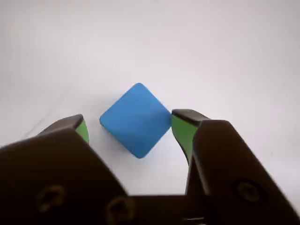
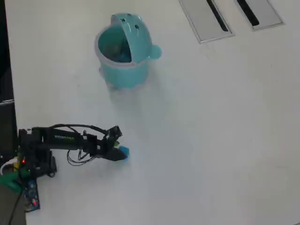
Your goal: Grasp RGB lego blocks and put them in the bin one by one.
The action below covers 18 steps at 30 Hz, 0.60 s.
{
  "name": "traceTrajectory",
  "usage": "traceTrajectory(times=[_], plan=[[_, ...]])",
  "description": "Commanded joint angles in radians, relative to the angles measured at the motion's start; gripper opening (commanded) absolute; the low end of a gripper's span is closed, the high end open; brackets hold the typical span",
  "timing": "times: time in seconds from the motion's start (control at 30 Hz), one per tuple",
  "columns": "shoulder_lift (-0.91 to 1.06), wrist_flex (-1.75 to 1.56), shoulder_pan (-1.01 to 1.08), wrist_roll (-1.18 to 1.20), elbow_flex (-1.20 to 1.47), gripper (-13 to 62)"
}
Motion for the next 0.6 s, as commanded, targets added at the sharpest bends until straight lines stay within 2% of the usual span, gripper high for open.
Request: traceTrajectory(times=[0.0,0.57], plan=[[-0.003,-0.012,0.012,-0.005,-0.083,33.1],[-0.061,-0.014,0.011,-0.020,-0.092,32.8]])
